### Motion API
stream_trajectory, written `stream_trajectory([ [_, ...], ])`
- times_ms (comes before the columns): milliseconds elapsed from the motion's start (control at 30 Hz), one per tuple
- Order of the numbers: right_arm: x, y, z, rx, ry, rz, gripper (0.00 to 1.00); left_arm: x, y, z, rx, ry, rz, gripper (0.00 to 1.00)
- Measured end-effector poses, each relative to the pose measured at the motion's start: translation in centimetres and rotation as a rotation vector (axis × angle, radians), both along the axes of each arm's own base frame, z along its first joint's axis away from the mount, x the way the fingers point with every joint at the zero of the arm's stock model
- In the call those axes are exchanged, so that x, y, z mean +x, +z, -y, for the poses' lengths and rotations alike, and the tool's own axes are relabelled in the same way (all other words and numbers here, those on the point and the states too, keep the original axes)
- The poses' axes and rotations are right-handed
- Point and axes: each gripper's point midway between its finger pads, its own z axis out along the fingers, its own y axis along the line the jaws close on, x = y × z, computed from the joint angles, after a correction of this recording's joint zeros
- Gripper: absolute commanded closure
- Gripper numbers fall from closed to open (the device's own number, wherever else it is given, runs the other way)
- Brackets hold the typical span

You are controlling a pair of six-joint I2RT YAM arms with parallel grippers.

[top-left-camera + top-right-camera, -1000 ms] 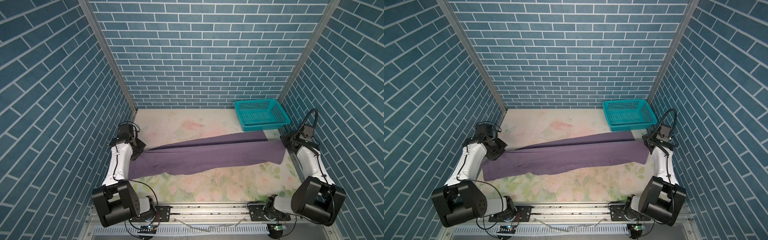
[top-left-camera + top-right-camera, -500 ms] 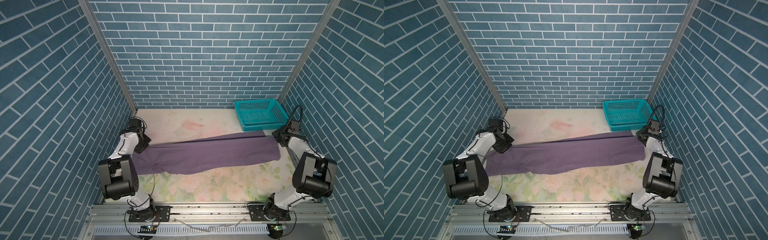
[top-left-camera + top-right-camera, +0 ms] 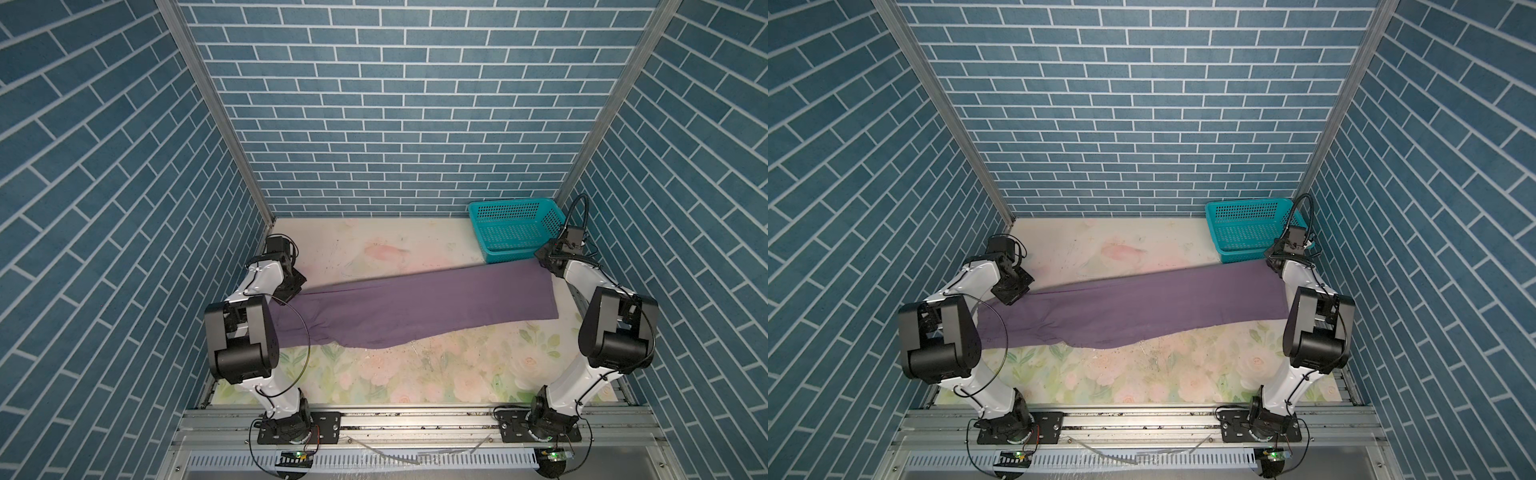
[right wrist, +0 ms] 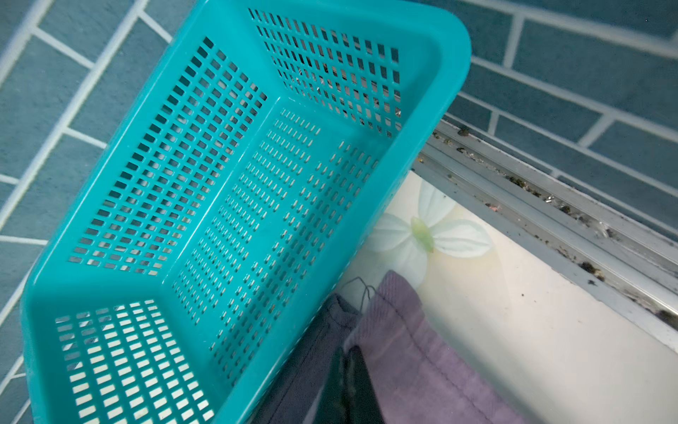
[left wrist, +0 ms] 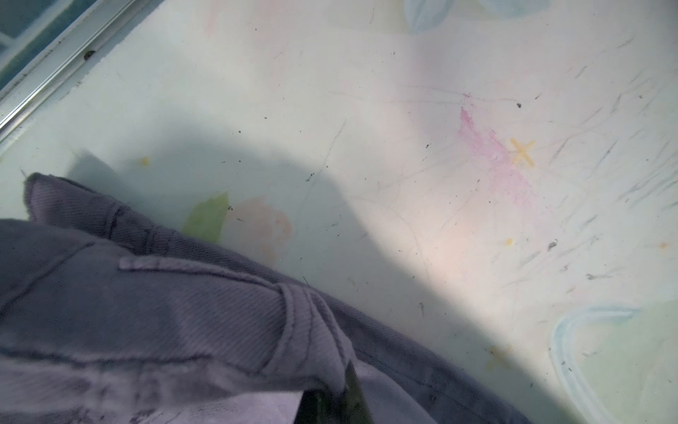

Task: Fold and stack the trousers
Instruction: Fold the trousers at the center of the table.

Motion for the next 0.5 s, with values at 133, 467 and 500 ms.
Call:
stream_trajectory([
  [133, 0.2, -0.6, 0.1, -0.018, -0.001, -0.012, 1.00, 0.3, -0.7, -0.2, 0.014, 0.002, -0.014, 0.71],
  [467, 0.8, -2.3, 1.2, -0.048, -0.037, -0.023, 0.91, 1.7, -0.5, -2.1, 0.088, 0.036, -0.003, 0.60],
  [500, 0.8, -2.5, 1.2, -0.045, -0.038, -0.024, 0.83, 2.1, -0.4, -2.3, 0.092, 0.037, 0.000, 0.59],
])
